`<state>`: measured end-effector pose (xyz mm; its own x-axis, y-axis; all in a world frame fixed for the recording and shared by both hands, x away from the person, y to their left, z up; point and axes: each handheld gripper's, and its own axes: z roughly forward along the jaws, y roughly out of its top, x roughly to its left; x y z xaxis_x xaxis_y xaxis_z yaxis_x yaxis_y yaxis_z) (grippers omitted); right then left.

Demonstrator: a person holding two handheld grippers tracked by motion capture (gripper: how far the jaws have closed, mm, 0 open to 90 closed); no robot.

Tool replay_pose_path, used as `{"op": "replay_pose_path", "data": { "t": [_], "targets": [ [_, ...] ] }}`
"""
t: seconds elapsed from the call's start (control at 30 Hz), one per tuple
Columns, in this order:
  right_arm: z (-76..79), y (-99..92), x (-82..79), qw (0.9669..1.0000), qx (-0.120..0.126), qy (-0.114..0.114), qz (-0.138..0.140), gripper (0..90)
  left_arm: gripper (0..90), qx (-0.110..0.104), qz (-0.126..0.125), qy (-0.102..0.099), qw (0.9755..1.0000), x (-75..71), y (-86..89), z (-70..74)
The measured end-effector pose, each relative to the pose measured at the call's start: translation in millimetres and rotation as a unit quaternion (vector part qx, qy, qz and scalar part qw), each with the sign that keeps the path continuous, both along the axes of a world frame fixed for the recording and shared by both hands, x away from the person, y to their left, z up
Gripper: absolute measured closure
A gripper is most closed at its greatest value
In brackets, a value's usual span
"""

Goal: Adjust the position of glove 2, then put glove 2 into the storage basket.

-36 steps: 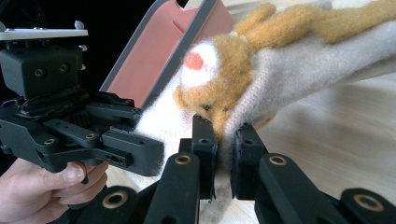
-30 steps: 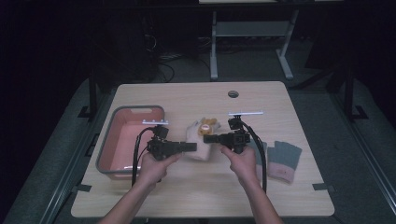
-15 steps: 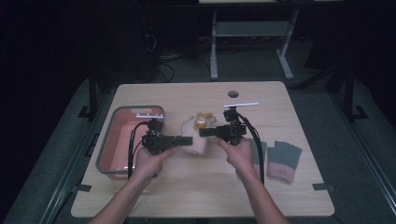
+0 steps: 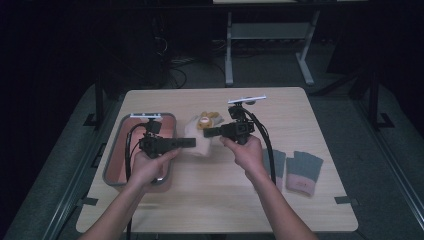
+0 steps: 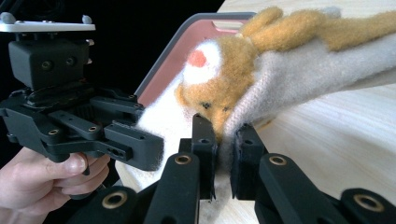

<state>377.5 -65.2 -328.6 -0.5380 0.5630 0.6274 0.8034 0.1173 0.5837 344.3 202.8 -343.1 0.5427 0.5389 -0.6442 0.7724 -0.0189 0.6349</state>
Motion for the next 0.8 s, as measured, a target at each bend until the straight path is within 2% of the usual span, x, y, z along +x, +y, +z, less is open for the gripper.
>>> {"op": "replay_pose_path", "data": {
  "t": [0.23,0.43,0.8],
  "targets": [
    [9.4,12.9,4.9,1.0,-0.001,-0.005,0.006,82.3,67.6,0.003,0.006,-0.008,0.9999,1.0,11.6,8.4],
    [16.3,22.5,8.5,0.9998,-0.002,-0.012,0.013,82.3,67.6,-0.005,0.013,-0.005,0.9999,2.1,21.2,12.8],
    [25.3,40.3,13.4,0.9993,0.0,-0.019,0.031,82.3,67.5,0.008,0.019,-0.021,0.9996,-1.4,37.8,24.6]
  ]
}}
